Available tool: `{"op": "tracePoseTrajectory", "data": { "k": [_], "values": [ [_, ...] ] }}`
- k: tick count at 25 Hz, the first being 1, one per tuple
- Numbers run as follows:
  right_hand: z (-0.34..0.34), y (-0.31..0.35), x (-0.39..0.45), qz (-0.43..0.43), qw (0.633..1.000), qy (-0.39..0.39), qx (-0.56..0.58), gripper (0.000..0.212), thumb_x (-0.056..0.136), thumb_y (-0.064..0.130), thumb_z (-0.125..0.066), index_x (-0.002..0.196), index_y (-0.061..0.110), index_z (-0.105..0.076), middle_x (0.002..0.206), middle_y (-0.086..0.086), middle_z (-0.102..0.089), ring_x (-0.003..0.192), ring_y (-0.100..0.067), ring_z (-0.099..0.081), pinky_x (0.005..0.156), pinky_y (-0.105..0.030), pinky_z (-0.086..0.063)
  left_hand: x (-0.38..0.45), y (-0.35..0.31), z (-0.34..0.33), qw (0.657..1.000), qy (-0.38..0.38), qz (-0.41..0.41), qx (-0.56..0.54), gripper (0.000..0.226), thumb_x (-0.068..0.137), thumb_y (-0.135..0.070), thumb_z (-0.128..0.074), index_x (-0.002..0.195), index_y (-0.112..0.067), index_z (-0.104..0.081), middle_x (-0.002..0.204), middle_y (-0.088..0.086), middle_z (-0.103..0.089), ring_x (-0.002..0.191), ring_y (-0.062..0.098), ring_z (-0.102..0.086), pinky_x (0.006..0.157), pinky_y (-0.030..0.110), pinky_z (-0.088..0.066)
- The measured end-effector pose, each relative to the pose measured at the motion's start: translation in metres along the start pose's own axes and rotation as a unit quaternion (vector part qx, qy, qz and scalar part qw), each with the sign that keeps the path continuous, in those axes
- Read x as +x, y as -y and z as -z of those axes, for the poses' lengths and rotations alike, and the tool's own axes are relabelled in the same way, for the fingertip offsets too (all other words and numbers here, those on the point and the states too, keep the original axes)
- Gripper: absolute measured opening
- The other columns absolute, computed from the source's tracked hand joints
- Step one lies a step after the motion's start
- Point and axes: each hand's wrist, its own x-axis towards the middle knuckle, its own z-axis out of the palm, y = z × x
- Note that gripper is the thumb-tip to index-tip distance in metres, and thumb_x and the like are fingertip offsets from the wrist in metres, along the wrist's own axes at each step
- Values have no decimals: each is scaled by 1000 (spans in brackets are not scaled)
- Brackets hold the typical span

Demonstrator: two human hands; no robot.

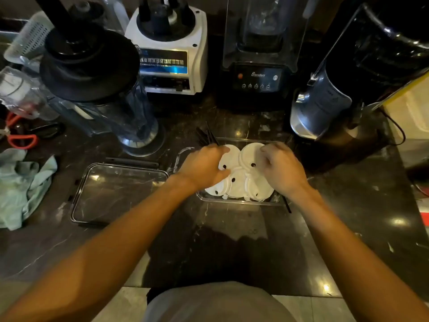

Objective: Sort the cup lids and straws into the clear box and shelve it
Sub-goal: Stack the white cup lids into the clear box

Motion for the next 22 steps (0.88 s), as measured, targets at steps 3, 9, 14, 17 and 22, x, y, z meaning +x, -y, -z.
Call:
{"op": "tracePoseTrajectory", "data": {
  "k": [3, 9, 14, 17, 22],
  "values": [
    [-2, -7, 2, -51, 998, -12, 30, 11, 99, 20, -59, 102, 12, -67, 117, -11, -60, 107, -33, -61, 75, -41, -55, -4, 6, -6, 999, 35, -9, 11, 69, 88, -24, -75, 150, -17, -46, 143, 9, -50, 119, 32, -61, 96, 41, -55],
    [-7, -3, 10, -110, 991, 44, 58, 52, 93, 25, -69, 141, 14, -52, 136, -15, -61, 127, -40, -54, 95, -53, -54, -12, 23, -17, 995, 40, -56, 77, 53, 88, -22, -75, 137, -19, -56, 135, 6, -53, 118, 27, -54, 98, 34, -45],
    [2, -4, 13, -134, 983, 25, 127, 56, 88, 22, -76, 140, 11, -58, 129, -11, -60, 125, -31, -53, 99, -36, -49, -7, 30, -13, 995, 50, -72, 55, 34, 84, -27, -78, 117, -22, -71, 116, 3, -58, 106, 24, -56, 91, 36, -48],
    [15, -8, 11, -192, 950, 31, 245, 32, 91, 17, -76, 121, 12, -68, 101, 0, -65, 95, -18, -62, 73, -21, -46, -8, 37, -1, 994, 73, -57, -56, 21, 81, -32, -82, 98, -23, -74, 92, -13, -61, 86, 11, -62, 77, 35, -54],
    [29, -9, -4, -257, 830, 28, 494, 30, 96, 10, -68, 125, 7, -63, 90, -14, -63, 65, -16, -61, 52, -28, -53, -12, 31, 8, 946, 50, 15, -320, 23, 89, -15, -79, 109, -6, -72, 99, 4, -77, 90, 10, -75, 75, 27, -61]
  ]
}}
